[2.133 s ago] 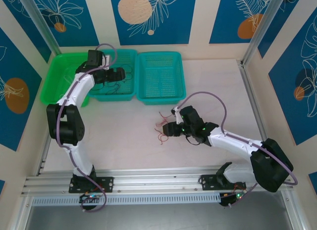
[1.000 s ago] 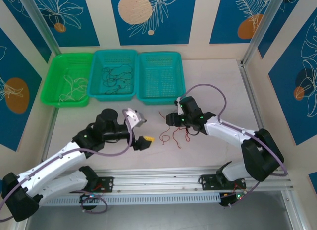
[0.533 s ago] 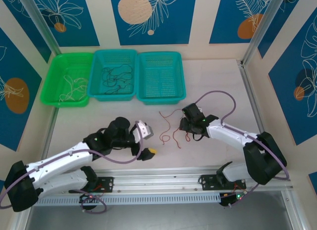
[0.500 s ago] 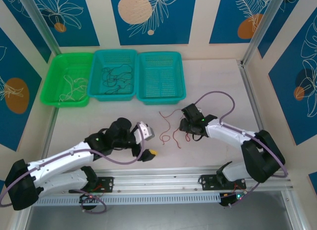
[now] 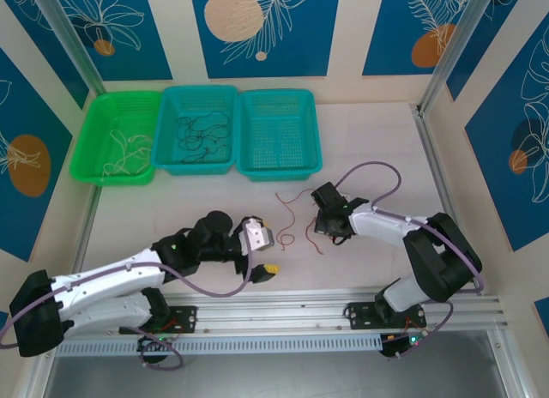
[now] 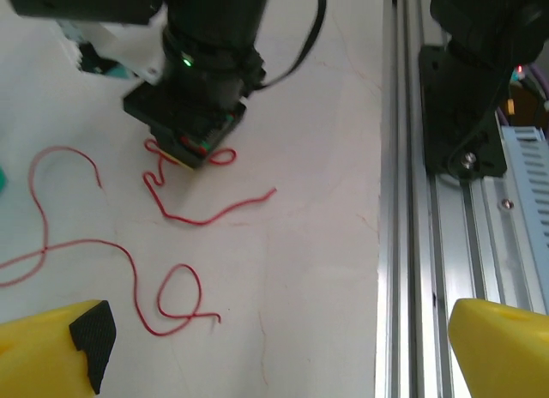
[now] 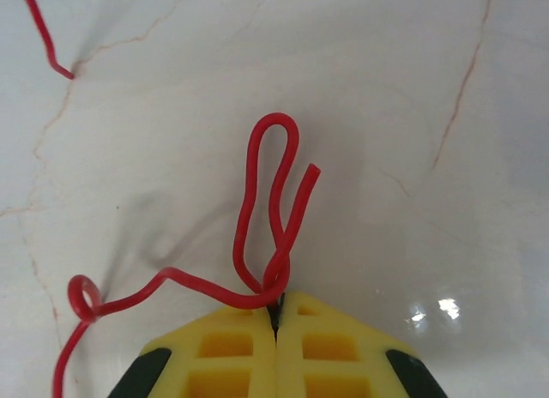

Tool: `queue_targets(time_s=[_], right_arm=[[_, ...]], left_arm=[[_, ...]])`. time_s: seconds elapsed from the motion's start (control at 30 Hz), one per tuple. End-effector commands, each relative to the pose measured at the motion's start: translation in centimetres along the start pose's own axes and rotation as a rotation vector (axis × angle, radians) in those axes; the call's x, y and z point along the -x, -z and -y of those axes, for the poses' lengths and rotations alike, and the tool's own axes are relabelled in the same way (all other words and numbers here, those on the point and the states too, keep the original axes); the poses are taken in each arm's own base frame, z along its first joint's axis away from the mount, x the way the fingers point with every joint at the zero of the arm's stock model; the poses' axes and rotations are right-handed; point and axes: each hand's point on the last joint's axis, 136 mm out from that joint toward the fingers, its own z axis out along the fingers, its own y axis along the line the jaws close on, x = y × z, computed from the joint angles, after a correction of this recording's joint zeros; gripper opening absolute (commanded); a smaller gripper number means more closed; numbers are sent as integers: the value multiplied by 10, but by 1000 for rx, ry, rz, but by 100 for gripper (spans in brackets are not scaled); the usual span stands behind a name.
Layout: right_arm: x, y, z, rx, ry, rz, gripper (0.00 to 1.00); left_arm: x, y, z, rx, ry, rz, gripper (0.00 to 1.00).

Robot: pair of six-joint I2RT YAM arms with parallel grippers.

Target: Untangle the cables

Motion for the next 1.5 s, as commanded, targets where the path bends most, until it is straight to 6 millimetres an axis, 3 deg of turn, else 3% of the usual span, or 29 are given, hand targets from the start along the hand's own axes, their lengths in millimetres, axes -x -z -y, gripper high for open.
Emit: queue_targets(time_s=[0.0,0.17,0.3,0.47,0.6,0.7,0.83,0.97,1.1,1.27,1.33,1.47], right_arm=[[18,26,-1,36,16,108,0],[51,79,-22,194,50,282,0],[83,123,-45,307,86,415,0],[125,149,-83,449,145,503,0],[157,146,-123,555,164,461,0],[182,125,-151,555,184,412,0],[214,89,-172,538,165,369,5],[241,62,-184,513,166,352,16],[253,62,-190,491,192,322,36],[252,97,-178,508,224,340,41],[240,115,-169,531,220,353,41],[192,140,-146,583,224,382,41]], left_arm=[[25,11,-4,45,-18,115,100],[46,22,-5,58,4,198,100],[64,32,-20,140,54,263,100],[63,38,-49,298,151,254,100],[53,40,-59,361,213,222,100],[43,48,-76,470,276,182,100],[21,74,-107,705,382,102,100],[5,91,-117,798,437,41,100],[1,96,-117,799,466,53,100],[-3,97,-119,798,466,35,100],[-2,93,-117,771,444,31,100],[10,71,-91,560,289,35,100]])
